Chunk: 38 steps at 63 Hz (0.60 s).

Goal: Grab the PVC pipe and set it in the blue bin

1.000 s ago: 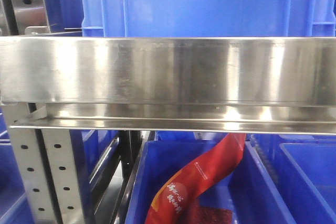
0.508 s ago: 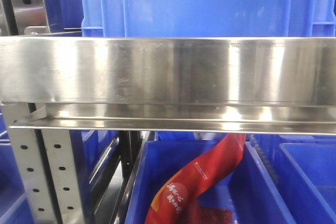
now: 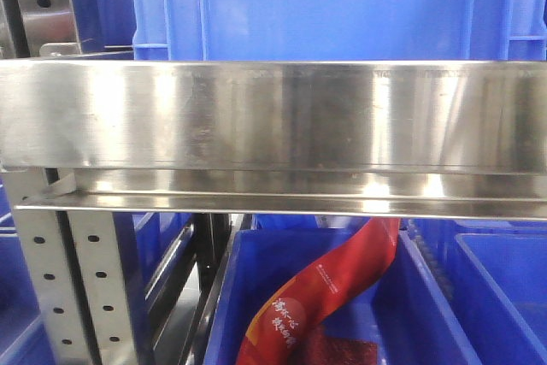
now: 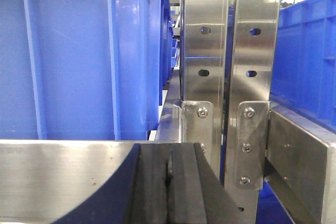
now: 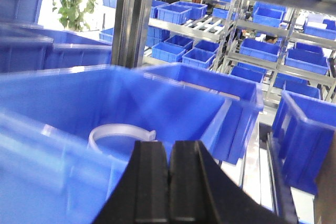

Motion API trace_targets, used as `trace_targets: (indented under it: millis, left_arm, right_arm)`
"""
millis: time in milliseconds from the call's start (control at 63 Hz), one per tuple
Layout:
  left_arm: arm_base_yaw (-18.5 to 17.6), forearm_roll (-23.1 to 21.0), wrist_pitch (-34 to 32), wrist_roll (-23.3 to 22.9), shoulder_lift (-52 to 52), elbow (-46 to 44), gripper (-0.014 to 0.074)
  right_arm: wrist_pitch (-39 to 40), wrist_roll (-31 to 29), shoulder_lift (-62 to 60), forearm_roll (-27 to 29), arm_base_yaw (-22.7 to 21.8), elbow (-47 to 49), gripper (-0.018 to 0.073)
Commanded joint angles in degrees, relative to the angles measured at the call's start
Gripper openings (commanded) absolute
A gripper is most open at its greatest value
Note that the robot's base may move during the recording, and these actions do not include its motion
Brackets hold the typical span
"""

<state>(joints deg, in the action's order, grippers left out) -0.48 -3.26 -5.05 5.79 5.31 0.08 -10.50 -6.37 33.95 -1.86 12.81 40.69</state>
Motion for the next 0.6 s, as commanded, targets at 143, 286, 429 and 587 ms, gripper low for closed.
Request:
trace_targets:
  millis: [143, 286, 429, 587]
  left_arm:
    - [0.1, 0.0, -0.5, -0.4, -0.3, -0.1, -0.0111]
    - [0.1, 0.0, -0.5, -0.4, -0.3, -0.1, -0.0111]
    - [0.1, 0.0, -0.5, -0.4, -0.3, -0.1, -0.0111]
    - [0.1, 0.0, -0.5, -0.4, -0.3, -0.1, -0.0111]
  right_arm:
    - [9.2, 0.3, -5.4, 0.7, -0.4, -12.1, -0.0168]
    - [9.9, 0.3, -10.5, 3.5, -0.4, -18.5, -0.0168]
    - [10.1, 0.3, -16.6, 4.3, -0.4, -24.2, -0.0168]
    - [10.5, 0.3, -21.8, 6.1, -0.4, -28.5, -0.0168]
